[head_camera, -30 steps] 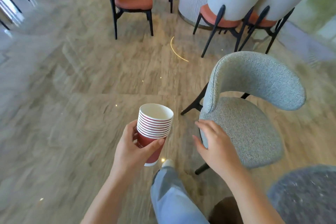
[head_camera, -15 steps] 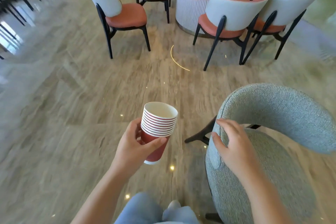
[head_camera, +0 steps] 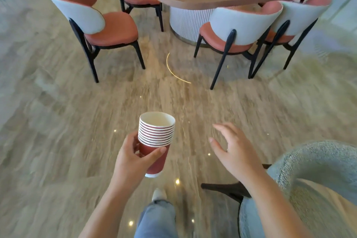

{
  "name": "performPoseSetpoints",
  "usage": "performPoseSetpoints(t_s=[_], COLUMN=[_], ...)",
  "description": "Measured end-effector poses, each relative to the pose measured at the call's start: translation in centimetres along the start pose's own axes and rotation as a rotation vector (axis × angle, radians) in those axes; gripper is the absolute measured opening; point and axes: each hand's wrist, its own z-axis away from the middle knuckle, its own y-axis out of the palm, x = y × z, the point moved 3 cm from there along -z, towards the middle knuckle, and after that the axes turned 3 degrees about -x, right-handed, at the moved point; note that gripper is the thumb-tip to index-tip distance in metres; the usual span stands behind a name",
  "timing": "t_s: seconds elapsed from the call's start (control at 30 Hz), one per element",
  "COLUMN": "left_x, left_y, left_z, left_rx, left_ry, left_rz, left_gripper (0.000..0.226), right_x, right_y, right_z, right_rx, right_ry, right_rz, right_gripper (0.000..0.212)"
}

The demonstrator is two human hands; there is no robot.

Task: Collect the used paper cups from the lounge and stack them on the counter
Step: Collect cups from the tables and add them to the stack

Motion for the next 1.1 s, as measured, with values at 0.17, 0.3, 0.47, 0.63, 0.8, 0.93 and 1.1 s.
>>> performPoseSetpoints(t_s=[0.17,0.3,0.47,0.63,0.8,0.93,1.1], left_x=[-3.7,-5.2,-7.5,-11.3,-16.2,-20.4,-21.6], left_y=[0.8,4.7,13.5,24.4,37.1,48.4,58.7], left_z=[-10.5,-16.3,-21.3,-26.0,-30.1,-30.5,-29.3], left_rx=[0.001,0.070,0.258,0.404,0.534,0.687,0.872], left_ry=[0.057,0.072,0.071,0.132,0.162,0.243,0.258], left_rz=[-0.016,-0.049,-0.072,-0.112,-0.147,-0.171,-0.205], left_gripper=[0.056,0.047,0.054,0.061,0.076,0.086,0.087], right_x=[1.7,-1.3,-8.3,-16.8,-24.7,-31.0,-37.6], right_y=[0.6,-0.6,-3.2,-6.1,-11.8,-17.5,-21.6], right_z=[-8.9,-12.7,-15.7,-20.0,-23.9,-25.8,-24.9], right_rx=[-0.018,-0.064,-0.138,-0.201,-0.293,-0.390,-0.486], right_ry=[-0.025,0.062,0.250,0.402,0.508,0.589,0.774], right_rz=[0.014,0.058,0.071,0.050,0.038,0.076,0.092], right_gripper=[0.042,0.042,0.041,0.038,0.038,0.040,0.041])
